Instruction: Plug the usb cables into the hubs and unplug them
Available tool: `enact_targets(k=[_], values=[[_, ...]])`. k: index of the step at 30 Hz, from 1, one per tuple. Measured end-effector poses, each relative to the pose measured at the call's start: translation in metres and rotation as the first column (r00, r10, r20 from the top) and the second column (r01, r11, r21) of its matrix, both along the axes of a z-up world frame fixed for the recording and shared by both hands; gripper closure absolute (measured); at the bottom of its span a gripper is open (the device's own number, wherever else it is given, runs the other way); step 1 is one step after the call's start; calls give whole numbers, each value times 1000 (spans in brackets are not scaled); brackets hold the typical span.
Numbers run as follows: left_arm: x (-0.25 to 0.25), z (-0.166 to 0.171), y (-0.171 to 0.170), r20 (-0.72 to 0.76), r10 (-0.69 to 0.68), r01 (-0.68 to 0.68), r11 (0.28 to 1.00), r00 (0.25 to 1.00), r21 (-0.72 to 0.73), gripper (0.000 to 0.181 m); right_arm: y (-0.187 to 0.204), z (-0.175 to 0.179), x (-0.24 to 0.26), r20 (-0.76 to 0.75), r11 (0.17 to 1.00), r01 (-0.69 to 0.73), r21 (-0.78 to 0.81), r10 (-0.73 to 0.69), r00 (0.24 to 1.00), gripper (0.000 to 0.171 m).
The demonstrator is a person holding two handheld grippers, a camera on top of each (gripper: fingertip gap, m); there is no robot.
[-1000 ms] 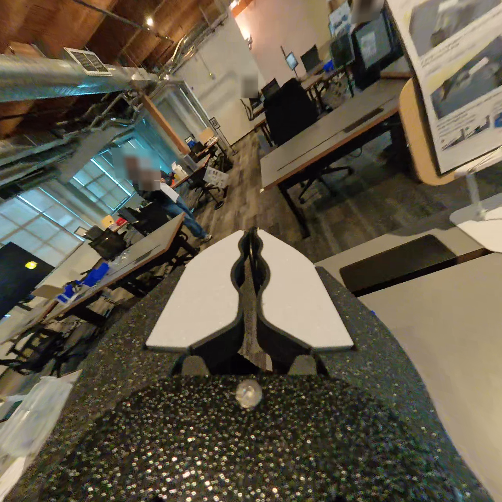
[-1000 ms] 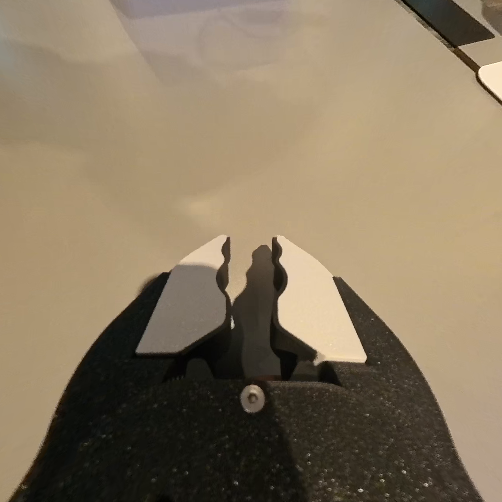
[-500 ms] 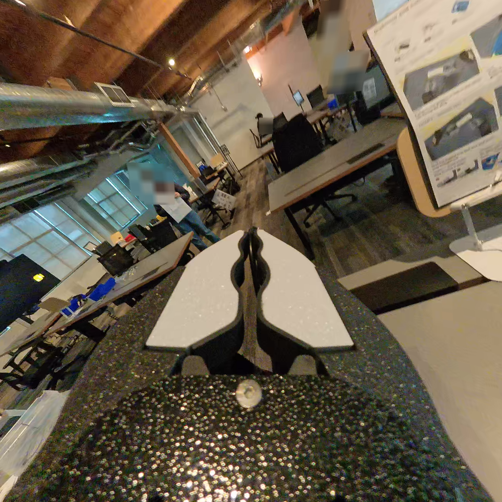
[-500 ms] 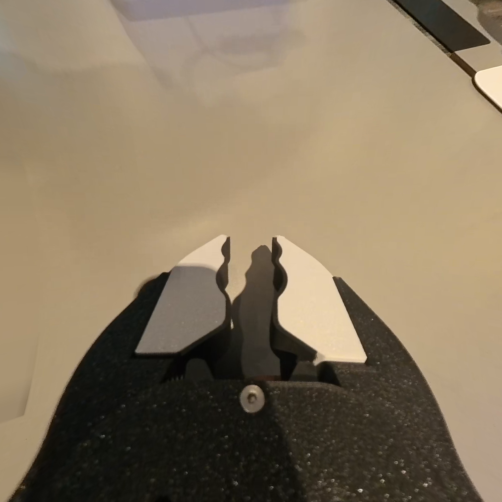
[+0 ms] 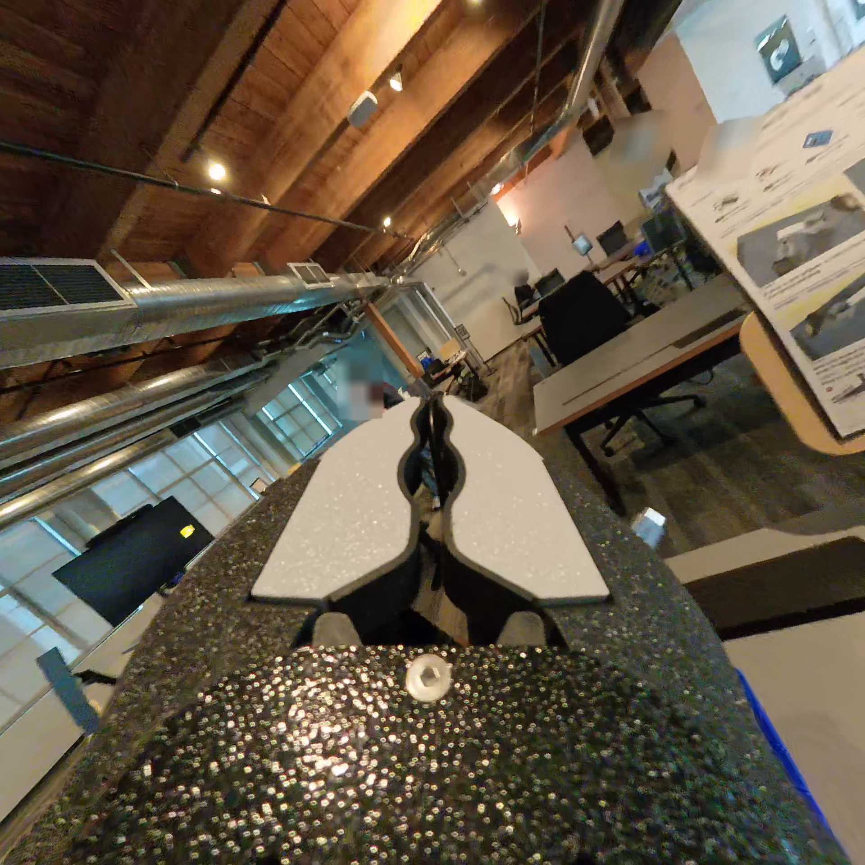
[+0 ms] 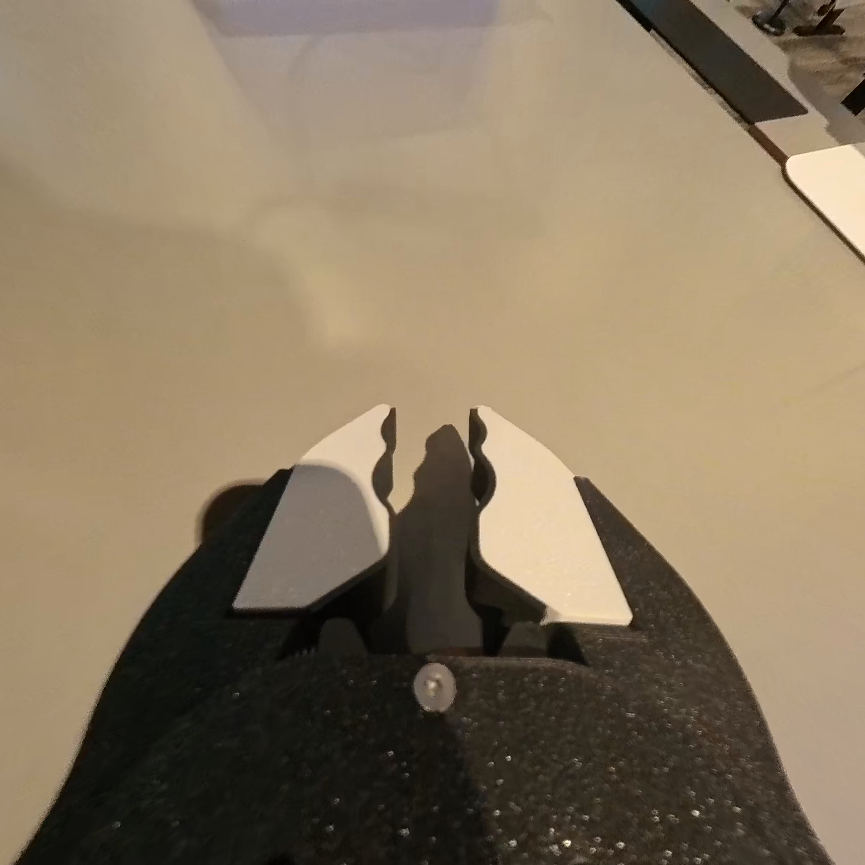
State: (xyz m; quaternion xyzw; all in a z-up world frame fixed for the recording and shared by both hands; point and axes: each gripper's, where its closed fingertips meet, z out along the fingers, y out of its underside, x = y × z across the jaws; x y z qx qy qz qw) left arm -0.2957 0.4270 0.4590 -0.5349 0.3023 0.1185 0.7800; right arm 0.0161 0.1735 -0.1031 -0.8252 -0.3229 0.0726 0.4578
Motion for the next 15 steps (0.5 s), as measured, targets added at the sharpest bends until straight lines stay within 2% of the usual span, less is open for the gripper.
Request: enact_targets(k=[6,10,15], values=[[-13,-88,66,-88,52,-74,961,995,-265,179,-2,0,0,37,1000,-5,30,4,999,142],[-13,-123,78,-160,46,-94,947,986,-308,179,-2,0,0,55,999,-3,41,1,998,141],[-14,-159,89,-317,95,-196,932,944,-305,179,-2,-2,0,64,999,1,33,-4,998,141]])
